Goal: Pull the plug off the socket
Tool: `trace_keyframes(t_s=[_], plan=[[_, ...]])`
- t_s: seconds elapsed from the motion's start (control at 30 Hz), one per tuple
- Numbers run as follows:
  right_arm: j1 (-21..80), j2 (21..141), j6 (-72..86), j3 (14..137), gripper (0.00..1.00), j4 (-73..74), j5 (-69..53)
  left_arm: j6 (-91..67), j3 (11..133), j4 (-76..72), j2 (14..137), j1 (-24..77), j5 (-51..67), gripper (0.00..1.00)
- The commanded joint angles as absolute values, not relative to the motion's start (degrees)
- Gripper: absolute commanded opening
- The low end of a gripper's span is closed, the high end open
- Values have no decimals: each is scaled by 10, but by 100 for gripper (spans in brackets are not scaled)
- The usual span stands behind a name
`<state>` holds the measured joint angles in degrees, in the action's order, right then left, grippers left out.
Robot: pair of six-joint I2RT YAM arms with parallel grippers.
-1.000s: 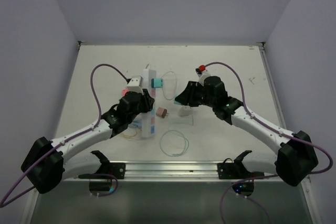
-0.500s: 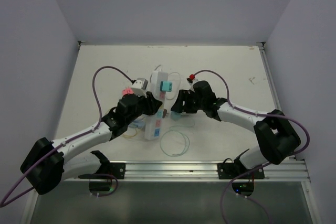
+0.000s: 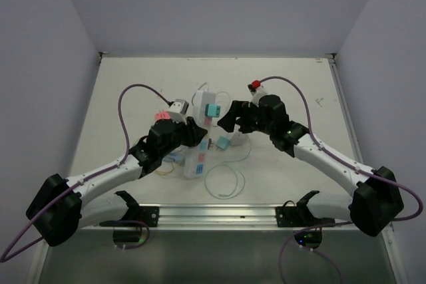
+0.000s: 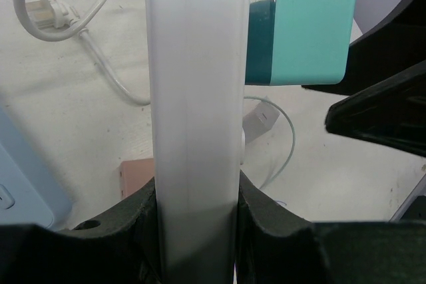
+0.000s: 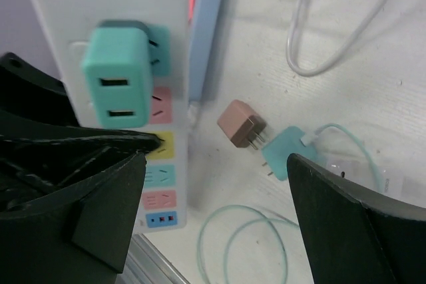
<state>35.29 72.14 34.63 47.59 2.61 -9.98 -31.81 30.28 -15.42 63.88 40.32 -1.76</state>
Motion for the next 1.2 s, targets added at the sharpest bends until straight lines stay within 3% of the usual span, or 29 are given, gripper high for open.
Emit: trace_keyframes(t_s=[0.0, 0.27, 0.57, 0.77, 0.9, 0.97, 1.17], plan=[[352, 682, 331, 512, 91, 25, -75, -306, 314, -231, 637, 405, -3, 0], [353, 715, 376, 541, 89, -36, -104, -308, 313, -244, 640, 409, 20, 0], [362, 764, 417, 543, 75, -93, -114, -300, 315, -245, 642, 414, 19, 0], [364, 772, 420, 542, 46, -99, -124, -295, 316, -242, 644, 417, 11, 0], [364, 761, 418, 532, 11, -92, -127, -298, 318, -229, 642, 417, -17, 0], [364, 746, 412, 525, 1, -77, -125, -307, 322, -215, 642, 417, -43, 0], [363, 687, 388, 517, 0, -19, -108, -326, 328, -159, 651, 413, -111, 0]])
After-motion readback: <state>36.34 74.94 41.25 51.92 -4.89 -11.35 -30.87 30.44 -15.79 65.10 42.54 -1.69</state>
